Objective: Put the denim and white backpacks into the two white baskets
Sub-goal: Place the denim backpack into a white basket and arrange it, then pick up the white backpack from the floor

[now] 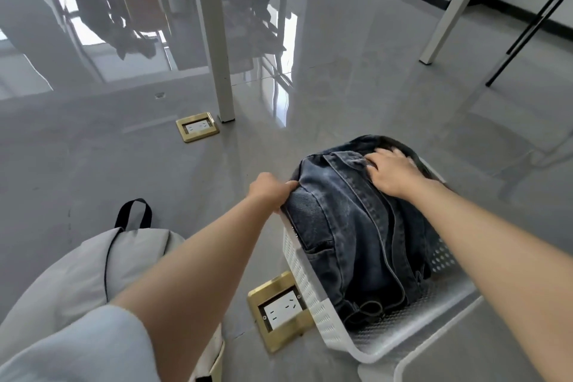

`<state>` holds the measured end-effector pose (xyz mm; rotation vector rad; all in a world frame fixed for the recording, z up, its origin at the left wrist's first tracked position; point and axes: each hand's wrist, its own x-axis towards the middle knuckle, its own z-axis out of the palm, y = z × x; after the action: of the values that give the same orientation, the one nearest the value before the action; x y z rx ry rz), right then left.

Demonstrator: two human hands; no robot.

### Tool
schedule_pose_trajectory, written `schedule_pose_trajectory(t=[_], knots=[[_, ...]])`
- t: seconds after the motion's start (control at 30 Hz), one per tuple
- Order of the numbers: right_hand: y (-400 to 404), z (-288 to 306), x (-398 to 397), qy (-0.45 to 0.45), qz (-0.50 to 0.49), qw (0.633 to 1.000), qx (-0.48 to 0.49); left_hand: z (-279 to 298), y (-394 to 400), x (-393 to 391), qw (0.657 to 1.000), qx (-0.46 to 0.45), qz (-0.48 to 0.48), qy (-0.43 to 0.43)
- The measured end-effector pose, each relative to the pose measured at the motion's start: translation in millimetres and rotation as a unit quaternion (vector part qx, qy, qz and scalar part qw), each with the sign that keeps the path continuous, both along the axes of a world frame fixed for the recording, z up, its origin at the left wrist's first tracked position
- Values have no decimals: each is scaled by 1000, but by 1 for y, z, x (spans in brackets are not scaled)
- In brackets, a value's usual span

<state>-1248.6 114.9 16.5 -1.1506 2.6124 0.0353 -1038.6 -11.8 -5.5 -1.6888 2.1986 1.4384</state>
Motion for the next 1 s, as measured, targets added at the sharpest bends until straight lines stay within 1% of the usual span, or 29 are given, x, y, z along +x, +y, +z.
schedule_pose_trajectory(t=[0.03,0.1,0.17,0.2,0.3,0.37,0.4,0.47,0.53,0.6,0.67,0.7,0.73,0.77,0.8,0.83,0.87,0.9,0.93,1.0], knots=[[-4,5,7,-11,-19,999,-27,3,0,4,1000,14,-13,17],[-9,16,27,-40,-75,992,-95,8,5,17,997,10,-63,52],[-12,26,58,-58,-81,985,-143,15,13,42,992,15,-107,66],[-14,30,78,-61,-58,984,-157,16,15,57,989,29,-129,60],[-20,32,139,-50,58,980,-186,18,8,119,980,72,-188,5],[-27,27,178,-69,127,973,-179,19,-5,165,975,87,-200,-34],[-30,23,196,-89,155,971,-159,17,-12,187,975,94,-196,-54],[-39,7,232,-132,200,968,-80,10,-25,234,978,106,-159,-82],[-49,-16,264,-166,215,962,32,0,-36,278,984,113,-111,-82],[-55,-37,286,-204,195,952,115,-12,-43,313,992,85,-54,-71],[-58,-52,303,-247,162,942,157,-23,-46,343,997,32,28,-62],[-60,-57,309,-264,145,938,170,-26,-48,354,996,16,77,-47],[-62,-65,317,-283,127,933,183,-31,-49,365,989,37,146,-6],[-64,-69,322,-304,109,926,195,-34,-52,370,968,88,227,53],[-65,-77,327,-337,78,915,209,-38,-52,372,931,161,307,113],[-66,-84,333,-379,37,901,209,-42,-50,370,896,213,359,153],[-69,-92,341,-413,-1,890,192,-47,-48,366,889,226,369,152],[-71,-97,349,-429,-29,890,155,-51,-44,358,901,213,355,128],[-75,-103,358,-423,-49,897,117,-56,-40,350,915,189,340,104],[-83,-111,376,-386,-71,916,78,-61,-34,333,932,158,319,72]])
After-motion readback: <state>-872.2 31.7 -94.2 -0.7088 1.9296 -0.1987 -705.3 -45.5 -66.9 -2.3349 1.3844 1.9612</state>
